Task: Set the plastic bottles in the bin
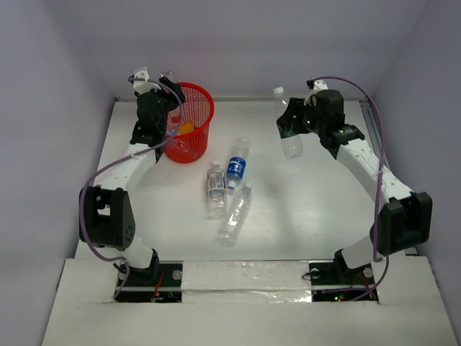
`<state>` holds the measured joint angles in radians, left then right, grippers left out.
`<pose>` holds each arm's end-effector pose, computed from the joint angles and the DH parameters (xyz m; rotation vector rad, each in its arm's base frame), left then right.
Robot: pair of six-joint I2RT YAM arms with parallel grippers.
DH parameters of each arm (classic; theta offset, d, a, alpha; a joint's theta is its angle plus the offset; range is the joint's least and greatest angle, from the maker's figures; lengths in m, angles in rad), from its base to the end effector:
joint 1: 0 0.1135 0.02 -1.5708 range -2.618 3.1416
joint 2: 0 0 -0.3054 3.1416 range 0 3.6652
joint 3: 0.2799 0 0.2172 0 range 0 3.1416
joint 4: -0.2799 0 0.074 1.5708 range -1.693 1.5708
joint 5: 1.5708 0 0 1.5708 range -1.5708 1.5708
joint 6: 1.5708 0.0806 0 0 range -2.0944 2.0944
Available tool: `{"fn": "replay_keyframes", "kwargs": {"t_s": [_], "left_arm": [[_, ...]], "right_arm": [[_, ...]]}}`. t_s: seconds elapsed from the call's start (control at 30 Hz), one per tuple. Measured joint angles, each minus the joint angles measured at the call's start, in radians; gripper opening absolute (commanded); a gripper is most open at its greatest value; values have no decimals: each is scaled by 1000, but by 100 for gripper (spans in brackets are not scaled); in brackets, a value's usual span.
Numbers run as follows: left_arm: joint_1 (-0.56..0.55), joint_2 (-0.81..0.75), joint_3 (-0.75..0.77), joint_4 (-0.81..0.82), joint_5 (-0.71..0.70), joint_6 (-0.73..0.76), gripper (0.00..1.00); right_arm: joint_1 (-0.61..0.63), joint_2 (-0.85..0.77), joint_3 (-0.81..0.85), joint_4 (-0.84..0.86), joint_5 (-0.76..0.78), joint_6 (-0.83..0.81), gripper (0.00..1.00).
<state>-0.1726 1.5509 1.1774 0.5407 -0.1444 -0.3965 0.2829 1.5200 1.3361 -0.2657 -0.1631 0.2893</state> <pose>0.3781 -0.0541 0.4241 -0.2774 1.3880 -0.3704 0.3410 0.1128 0.3726 -0.0987 2.0517 0.5243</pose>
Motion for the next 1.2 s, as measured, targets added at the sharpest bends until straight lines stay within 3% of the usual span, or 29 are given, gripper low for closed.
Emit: {"fn": "replay_keyframes", "kwargs": {"t_s": [0.2,0.4,0.6,0.9,1.2], "left_arm": [[-2,25,-26,34,-5,16,71],[-3,24,-26,53,-4,23,77],[-3,-56,-27,18,-1,14,70],[-3,-427,-48,-114,23,-69,58],[-4,-747,-180,-307,167,-131,57]], "right_arm": [[82,-101,-8,125,-64,73,59],[191,-91,47,190,-90,135,59],[253,6,196,307,-116,172,60],[342,293,444,481,-145,245,61],[415,663,861,456,-96,283,63]]}}
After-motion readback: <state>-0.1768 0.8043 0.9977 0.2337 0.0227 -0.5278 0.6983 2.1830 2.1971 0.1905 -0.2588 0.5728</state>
